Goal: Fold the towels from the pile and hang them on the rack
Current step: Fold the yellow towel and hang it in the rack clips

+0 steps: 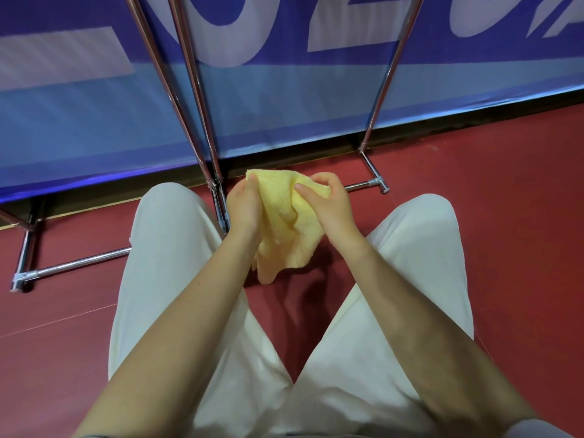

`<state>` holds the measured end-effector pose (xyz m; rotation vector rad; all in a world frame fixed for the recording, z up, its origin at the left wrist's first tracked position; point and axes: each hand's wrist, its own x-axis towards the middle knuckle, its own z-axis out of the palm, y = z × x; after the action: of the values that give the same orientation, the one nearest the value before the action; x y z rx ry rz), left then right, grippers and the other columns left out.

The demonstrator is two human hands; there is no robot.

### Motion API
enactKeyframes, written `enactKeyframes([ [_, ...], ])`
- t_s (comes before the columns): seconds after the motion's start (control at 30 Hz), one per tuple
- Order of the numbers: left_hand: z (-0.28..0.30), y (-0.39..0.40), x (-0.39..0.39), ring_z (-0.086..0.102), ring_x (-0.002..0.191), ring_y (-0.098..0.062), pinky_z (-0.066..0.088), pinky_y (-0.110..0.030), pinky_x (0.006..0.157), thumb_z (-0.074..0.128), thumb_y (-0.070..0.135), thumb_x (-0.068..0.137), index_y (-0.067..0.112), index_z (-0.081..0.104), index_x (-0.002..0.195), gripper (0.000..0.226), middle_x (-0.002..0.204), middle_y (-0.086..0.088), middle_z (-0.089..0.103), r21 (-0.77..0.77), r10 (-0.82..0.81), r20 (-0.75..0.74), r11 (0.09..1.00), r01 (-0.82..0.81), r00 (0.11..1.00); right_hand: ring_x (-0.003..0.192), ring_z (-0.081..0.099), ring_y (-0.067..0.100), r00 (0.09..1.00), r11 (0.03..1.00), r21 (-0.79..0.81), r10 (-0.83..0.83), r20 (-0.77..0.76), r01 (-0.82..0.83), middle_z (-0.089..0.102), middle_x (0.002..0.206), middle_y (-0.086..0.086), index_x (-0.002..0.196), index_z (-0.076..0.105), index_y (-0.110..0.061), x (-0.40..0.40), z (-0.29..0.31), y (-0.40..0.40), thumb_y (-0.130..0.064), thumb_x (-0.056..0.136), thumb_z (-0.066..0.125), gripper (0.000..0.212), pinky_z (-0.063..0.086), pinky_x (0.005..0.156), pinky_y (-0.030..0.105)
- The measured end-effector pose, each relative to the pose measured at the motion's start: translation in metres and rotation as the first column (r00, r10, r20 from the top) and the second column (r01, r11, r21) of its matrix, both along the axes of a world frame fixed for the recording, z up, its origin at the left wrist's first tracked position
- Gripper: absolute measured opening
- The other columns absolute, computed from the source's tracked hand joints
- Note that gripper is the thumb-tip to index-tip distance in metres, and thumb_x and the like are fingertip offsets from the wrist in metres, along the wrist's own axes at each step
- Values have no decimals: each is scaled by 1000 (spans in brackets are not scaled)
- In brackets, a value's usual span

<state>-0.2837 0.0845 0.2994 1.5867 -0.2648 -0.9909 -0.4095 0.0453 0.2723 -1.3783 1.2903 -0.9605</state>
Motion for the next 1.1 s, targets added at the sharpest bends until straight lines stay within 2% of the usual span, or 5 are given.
enactKeyframes([
  [0.27,-3,3,-8,34,55,-5,29,-19,55,45,23,99,23,41,58,41,54,12,34,-44,-131,218,989,143,967,59,43,14,992,983,138,-117,-56,124,47,62,1,64,52,-10,-4,-5,-5,-44,71,79,43,37,58,32],
  [0.5,-16,8,-20,46,62,1,37,-9,57,42,26,102,18,61,78,31,68,12,51,-57,-222,298,967,250,928,70,57,16,963,947,193,-234,-137,258,62,74,1,83,63,-6,-8,-12,-9,-42,81,70,37,47,65,32],
  [0.77,-26,6,-29,58,82,-6,47,-26,82,41,24,102,29,62,83,28,84,11,64,-121,-49,215,990,77,975,77,60,10,960,947,162,-280,4,276,62,88,-5,102,55,-16,5,-4,9,-22,84,66,21,48,68,23],
  [0.93,-26,10,-40,60,81,3,48,-18,77,42,23,101,28,66,99,24,87,14,67,-197,-110,308,964,176,945,69,66,2,960,970,148,-217,175,193,68,86,-6,115,51,-15,13,5,20,-16,88,63,30,51,60,21],
  [1.1,-27,6,-38,64,90,-8,51,-27,83,42,23,102,30,66,98,25,93,8,69,-242,-137,286,947,210,948,88,69,12,953,994,101,-57,298,28,71,95,-1,132,46,-19,13,12,21,-13,97,48,36,56,74,28],
])
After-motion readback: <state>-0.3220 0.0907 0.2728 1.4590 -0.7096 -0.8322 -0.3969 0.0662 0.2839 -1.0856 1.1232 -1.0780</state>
